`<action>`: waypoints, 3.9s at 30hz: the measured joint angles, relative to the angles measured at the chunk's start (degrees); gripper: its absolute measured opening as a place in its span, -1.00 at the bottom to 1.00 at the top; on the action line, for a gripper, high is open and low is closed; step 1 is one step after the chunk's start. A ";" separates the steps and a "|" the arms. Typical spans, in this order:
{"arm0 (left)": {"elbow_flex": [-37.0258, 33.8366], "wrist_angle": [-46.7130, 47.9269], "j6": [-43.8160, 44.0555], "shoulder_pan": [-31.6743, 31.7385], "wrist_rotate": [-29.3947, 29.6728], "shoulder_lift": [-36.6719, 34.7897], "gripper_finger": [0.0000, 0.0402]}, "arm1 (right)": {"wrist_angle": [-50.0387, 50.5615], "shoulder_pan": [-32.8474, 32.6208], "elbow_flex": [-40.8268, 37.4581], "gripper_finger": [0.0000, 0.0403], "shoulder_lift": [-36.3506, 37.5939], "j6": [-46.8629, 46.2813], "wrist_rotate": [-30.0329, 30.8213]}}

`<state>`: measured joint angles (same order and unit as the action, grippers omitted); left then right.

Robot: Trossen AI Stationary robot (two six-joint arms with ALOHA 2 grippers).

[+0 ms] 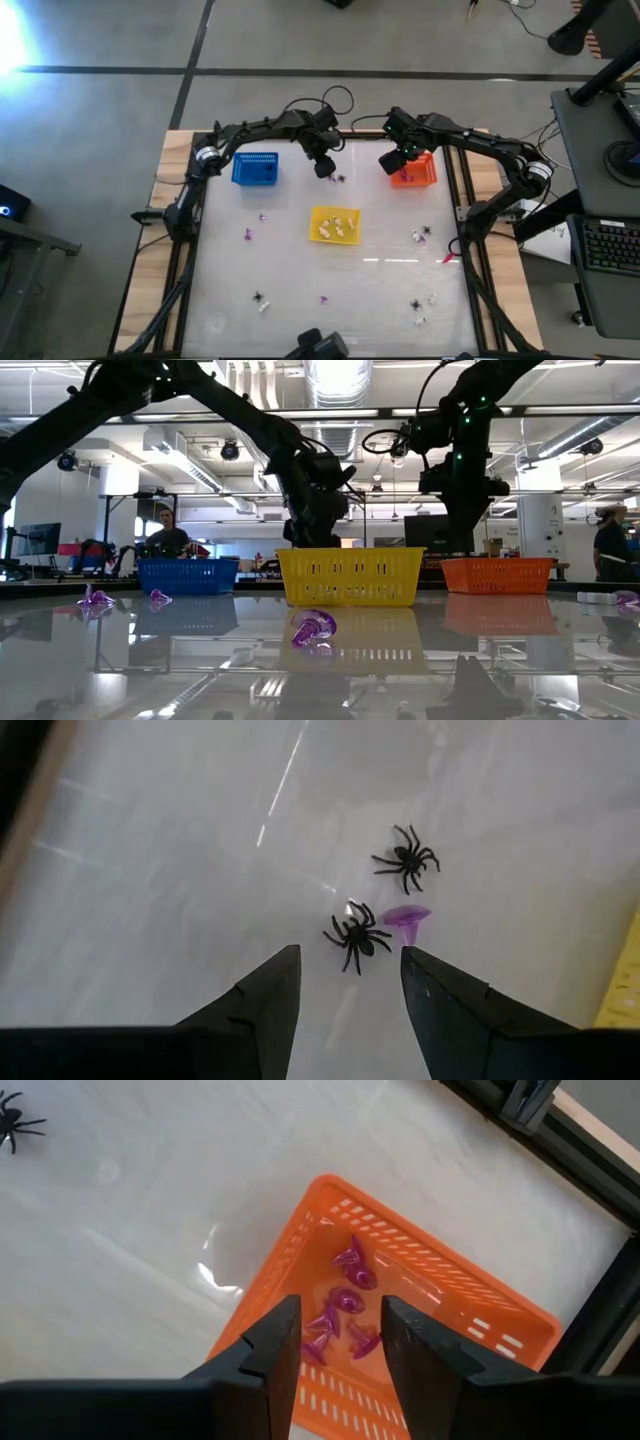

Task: Sort Halloween decoration
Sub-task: Put the black spider toy into the blue bin

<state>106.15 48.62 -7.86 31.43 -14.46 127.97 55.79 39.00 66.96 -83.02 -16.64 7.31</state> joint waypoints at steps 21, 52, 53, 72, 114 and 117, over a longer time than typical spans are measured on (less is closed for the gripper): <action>-1.81 2.41 1.55 -1.57 3.48 0.40 -0.22 | 1.11 0.01 0.00 -0.30 0.00 -1.26 0.15; 0.71 3.61 -0.31 -3.54 5.33 1.61 -0.22 | 0.98 -0.02 0.02 -0.30 0.02 -2.35 -0.03; 1.48 4.05 -1.35 -3.55 5.33 1.61 -0.22 | 0.98 -0.02 0.02 -0.30 0.02 -2.32 -0.03; 12.51 17.14 -14.65 -3.37 6.37 1.56 -0.22 | 1.01 -0.02 0.02 -0.30 0.02 -0.74 -0.03; 23.93 41.42 -4.99 5.81 21.52 -20.89 -0.22 | -33.06 -7.66 -1.73 -0.30 -10.61 18.17 -20.85; 23.89 41.42 -4.16 5.81 21.54 -23.02 -0.22 | -34.66 -7.91 -1.79 -0.30 -13.24 18.85 -20.82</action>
<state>130.04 90.04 -12.02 37.23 7.08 104.95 21.13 31.09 65.17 -96.27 2.21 -13.51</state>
